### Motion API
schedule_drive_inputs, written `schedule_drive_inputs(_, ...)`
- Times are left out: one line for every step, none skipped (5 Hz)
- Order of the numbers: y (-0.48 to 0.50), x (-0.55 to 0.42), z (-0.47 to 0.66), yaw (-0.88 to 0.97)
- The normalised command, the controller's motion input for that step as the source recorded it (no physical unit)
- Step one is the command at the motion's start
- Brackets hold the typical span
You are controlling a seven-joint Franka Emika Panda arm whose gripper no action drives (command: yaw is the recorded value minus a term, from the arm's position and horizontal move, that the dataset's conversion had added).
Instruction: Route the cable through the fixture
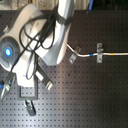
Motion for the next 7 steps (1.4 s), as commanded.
schedule_drive_inputs(0.306, -0.146, 0.18, 0.56)
schedule_drive_inputs(0.212, -0.201, 0.16, 0.62)
schedule_drive_inputs(0.076, -0.389, 0.09, 0.65)
schedule_drive_inputs(0.014, -0.045, 0.01, 0.00)
schedule_drive_inputs(0.306, -0.104, 0.19, 0.49)
schedule_drive_inputs(0.207, -0.093, 0.17, 0.72)
schedule_drive_inputs(0.187, -0.078, 0.17, 0.78)
